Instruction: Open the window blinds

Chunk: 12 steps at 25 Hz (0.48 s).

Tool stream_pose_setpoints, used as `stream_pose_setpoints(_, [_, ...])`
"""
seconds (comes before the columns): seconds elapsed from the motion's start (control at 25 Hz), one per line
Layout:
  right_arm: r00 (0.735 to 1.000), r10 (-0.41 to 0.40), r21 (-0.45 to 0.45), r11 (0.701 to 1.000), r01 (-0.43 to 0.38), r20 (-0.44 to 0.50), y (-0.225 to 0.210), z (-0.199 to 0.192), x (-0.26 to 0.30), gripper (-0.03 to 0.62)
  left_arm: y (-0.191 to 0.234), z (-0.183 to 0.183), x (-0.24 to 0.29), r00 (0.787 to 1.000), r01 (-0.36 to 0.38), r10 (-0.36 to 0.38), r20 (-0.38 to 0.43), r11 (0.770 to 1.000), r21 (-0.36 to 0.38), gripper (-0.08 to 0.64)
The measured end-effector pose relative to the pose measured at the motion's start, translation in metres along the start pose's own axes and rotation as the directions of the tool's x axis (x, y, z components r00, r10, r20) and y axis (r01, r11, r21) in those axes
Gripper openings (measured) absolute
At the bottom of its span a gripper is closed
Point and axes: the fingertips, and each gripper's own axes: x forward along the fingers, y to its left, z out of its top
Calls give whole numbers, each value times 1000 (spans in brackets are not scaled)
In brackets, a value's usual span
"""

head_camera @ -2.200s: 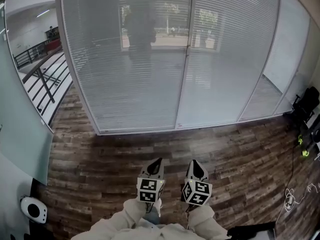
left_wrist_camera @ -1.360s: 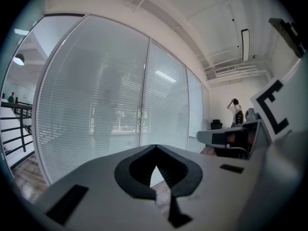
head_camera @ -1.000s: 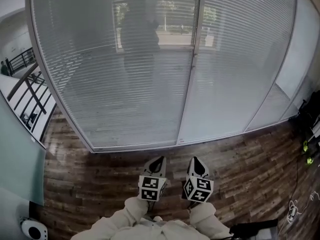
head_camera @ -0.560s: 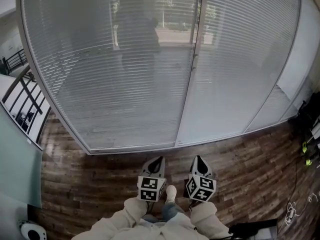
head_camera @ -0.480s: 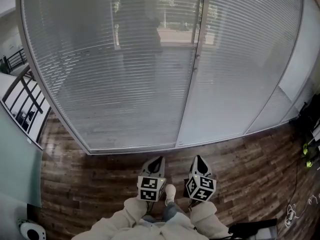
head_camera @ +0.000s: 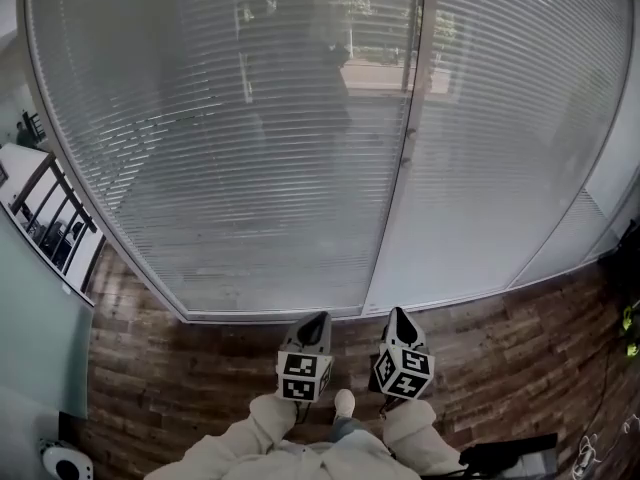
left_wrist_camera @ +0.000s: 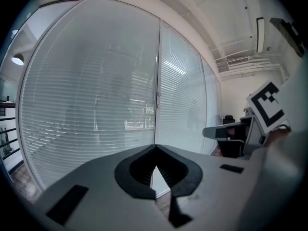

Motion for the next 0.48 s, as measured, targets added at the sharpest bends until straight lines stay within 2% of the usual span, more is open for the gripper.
stream_pose_setpoints(0.32, [999,19,-5,1000,-19,28,-33,44,91,14,13,34,92,1000,-12,12,18,1000,13,0])
stream_pose_setpoints(0.48, [1000,21,-10,1000,-21,21,-54,45,132,14,18,42,138,999,-15,15,38,1000,14,0])
